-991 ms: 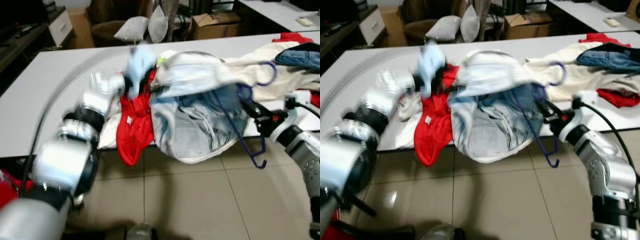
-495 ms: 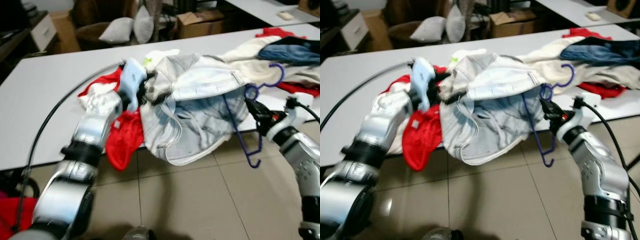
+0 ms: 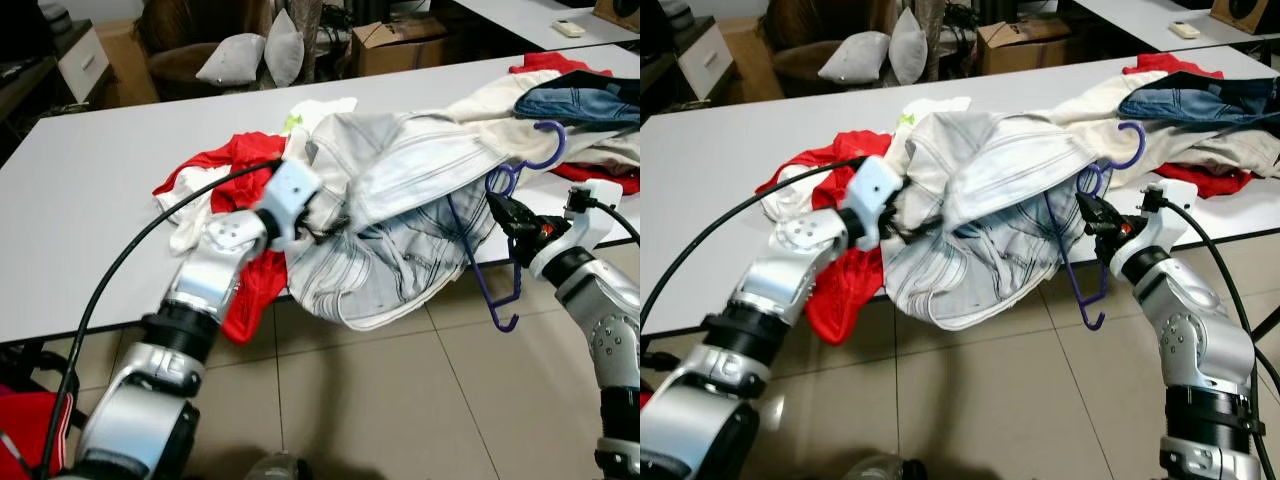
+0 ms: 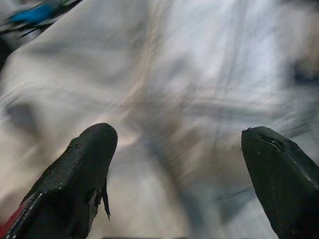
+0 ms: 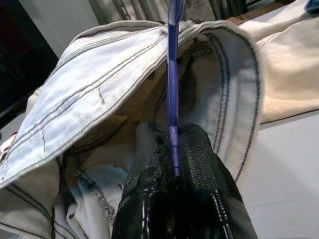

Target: Hang hanger

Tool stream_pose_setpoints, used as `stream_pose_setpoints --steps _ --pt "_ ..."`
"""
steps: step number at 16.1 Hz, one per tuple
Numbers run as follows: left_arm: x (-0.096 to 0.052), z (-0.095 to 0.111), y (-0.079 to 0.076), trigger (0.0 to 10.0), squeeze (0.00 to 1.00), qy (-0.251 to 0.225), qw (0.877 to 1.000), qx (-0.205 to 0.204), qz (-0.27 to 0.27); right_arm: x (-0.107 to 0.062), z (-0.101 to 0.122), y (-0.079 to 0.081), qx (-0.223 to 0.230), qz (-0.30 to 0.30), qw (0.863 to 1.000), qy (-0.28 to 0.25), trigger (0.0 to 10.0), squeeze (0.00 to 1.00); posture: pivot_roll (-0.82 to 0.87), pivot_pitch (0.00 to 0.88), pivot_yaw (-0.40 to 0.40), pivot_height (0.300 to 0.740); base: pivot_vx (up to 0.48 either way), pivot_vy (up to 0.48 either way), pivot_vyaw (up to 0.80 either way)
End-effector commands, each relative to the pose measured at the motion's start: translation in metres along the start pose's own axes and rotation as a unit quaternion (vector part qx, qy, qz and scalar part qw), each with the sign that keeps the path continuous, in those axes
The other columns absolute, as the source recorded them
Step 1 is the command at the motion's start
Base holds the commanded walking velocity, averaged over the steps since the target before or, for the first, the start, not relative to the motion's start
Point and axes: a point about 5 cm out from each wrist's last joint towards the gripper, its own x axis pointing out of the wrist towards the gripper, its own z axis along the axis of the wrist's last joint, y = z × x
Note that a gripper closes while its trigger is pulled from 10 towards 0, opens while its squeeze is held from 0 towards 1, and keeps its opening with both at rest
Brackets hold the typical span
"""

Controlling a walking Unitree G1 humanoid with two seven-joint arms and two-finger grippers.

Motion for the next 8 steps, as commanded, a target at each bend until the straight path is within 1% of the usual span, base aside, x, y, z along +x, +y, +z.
stream_pose_setpoints --steps 1,2,3,4,5,7,8 --pt "-0.004 0.001 -0.001 10.0 0.0 -0.006 1.0 -0.021 -0.016 0.004 0.013 0.004 -0.002 0.009 1.0 -0.023 10.0 0.0 -0.02 0.0 0.137 0.74 0.0 0.0 0.0" --pt "-0.006 0.002 -0.002 10.0 0.0 -0.019 0.999 -0.03 -0.023 0.006 0.014 0.005 -0.002 0.011 1.0 -0.023 10.0 0.0 -0.01 0.0 0.134 0.74 0.0 0.0 0.0" --pt "-0.008 0.002 -0.003 10.0 0.0 -0.022 0.999 -0.035 -0.029 0.007 0.014 0.006 -0.002 0.013 1.0 -0.023 10.0 0.0 -0.01 0.0 0.134 0.74 0.0 0.0 0.0" --pt "-0.012 -0.001 -0.009 10.0 0.0 -0.015 0.997 -0.039 -0.059 0.01 0.014 0.007 -0.004 0.019 1.0 -0.02 10.0 0.0 -0.01 0.0 0.125 0.74 0.0 0.0 0.0" --pt "-0.013 -0.003 -0.011 10.0 0.0 -0.008 0.997 -0.038 -0.061 0.011 0.014 0.008 -0.005 0.022 1.0 -0.019 10.0 0.0 0.0 0.0 0.124 0.74 0.0 0.0 0.0" --pt "-0.011 -0.011 -0.01 10.0 0.0 0.022 0.999 -0.03 -0.034 0.013 0.015 0.009 -0.006 0.025 0.999 -0.019 10.0 0.0 0.0 0.0 0.119 0.74 0.0 0.0 0.0" --pt "-0.007 -0.016 -0.013 10.0 0.0 0.035 0.998 -0.048 -0.019 0.015 0.015 0.01 -0.005 0.028 0.999 -0.019 10.0 0.0 0.0 0.0 0.111 0.74 0.0 0.0 0.0"
